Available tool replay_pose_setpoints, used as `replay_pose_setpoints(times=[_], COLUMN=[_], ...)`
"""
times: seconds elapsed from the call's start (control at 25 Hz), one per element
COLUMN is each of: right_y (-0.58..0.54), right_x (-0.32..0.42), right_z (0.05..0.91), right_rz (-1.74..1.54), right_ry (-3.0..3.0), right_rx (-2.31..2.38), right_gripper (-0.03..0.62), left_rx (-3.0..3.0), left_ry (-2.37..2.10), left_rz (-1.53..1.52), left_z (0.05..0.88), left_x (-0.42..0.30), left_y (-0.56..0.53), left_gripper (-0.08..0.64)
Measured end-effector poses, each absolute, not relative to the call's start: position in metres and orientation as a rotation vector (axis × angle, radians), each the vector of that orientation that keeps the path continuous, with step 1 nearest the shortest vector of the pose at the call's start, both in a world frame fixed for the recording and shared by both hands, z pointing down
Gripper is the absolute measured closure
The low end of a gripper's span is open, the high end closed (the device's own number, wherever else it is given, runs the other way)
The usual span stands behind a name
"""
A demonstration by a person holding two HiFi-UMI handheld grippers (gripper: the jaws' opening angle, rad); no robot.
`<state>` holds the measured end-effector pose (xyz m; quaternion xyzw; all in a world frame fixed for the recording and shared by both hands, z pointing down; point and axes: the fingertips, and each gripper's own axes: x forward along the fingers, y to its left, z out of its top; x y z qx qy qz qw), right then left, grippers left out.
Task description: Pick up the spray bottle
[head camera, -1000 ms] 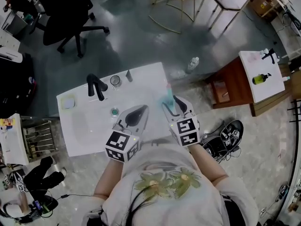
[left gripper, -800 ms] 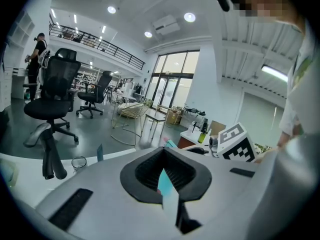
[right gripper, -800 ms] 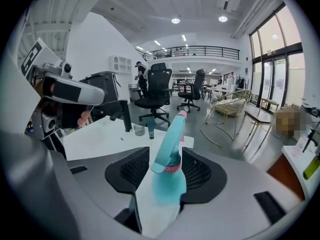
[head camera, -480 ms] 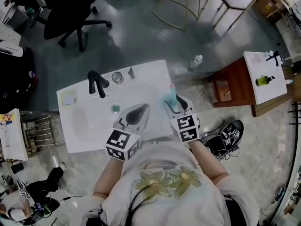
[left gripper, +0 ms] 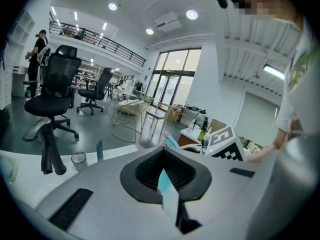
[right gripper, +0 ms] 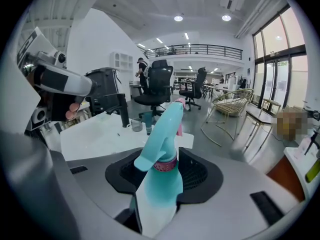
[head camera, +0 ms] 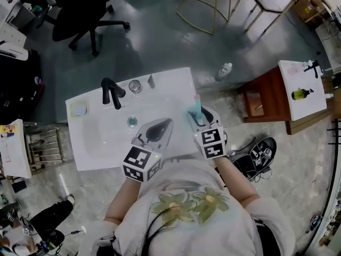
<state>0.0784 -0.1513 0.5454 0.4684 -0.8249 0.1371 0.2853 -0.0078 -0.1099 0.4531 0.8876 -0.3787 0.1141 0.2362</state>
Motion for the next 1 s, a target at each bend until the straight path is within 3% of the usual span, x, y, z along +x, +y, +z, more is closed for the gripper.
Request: replay_pose_setpoints(times=[1.0], right_y=[-0.152], right_x=[0.078], right_z=[0.532], right_rz=[0.357], right_ry=[-2.289], right_rx=[1.25], right_gripper=[0.44], left_rx=[2.436], left_ry=[-1.045], left_rz=[0.306], left_z=[0.452], left_x=[-0.005], left_y=[-0.101], left_gripper=[0.551])
